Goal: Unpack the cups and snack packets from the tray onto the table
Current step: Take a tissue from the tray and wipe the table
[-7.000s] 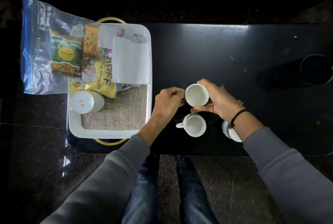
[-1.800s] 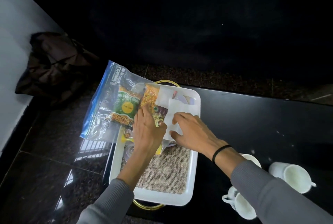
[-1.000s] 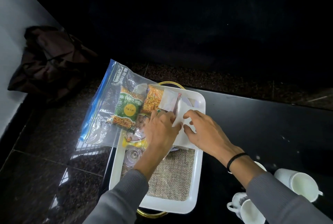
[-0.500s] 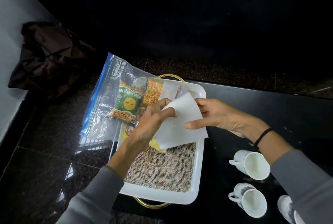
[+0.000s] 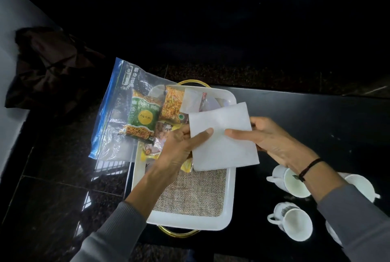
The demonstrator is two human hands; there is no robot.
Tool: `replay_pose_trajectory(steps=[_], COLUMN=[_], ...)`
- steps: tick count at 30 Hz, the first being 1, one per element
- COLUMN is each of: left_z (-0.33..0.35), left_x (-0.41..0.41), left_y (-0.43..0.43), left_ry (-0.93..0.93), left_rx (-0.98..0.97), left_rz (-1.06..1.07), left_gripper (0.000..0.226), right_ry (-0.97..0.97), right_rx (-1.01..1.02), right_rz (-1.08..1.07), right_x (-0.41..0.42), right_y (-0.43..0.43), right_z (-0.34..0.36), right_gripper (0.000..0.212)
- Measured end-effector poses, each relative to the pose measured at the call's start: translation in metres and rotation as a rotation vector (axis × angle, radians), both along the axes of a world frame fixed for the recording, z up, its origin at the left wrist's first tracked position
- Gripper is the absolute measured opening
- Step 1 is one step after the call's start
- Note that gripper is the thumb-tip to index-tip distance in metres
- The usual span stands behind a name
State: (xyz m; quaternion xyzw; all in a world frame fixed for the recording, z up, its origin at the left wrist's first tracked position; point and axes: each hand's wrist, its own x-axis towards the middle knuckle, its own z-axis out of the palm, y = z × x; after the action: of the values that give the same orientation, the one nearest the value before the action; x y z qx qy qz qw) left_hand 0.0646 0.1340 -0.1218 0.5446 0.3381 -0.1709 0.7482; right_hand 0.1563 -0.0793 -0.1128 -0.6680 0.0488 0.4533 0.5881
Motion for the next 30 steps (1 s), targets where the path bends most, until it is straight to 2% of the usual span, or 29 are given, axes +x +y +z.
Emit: replay_pose_trajectory(steps=[5,11,24,30], left_z=[0.001,0.007,0.05,0.051], left_x=[0.001,0.003,0.043,0.058], left_y=[-0.014,-0.039,-0.198,-0.265], left_ry=[0.059,-0.009,-0.086,-0.05], left_rx=[0.065,-0.005,0.057,0.202], left_rz=[-0.089,-0.02,-0.27,-0.28], left_gripper=[0.024,0.026,0.016,0.017], right_ry=[0.028,0.04,0.009,0.007], right_rx=[0.04,0.078,0.115,0.081], right_rz=[-0.142,-0.186,-0.463,-0.617], right_x=[-0.012,-0.02,-0.026,-0.033], right_y=[-0.016,-0.05,-0.22,-0.294], right_z=[-0.007,0.0,0.043,0.056], right_gripper=[0.026,0.032,0.032,0.027])
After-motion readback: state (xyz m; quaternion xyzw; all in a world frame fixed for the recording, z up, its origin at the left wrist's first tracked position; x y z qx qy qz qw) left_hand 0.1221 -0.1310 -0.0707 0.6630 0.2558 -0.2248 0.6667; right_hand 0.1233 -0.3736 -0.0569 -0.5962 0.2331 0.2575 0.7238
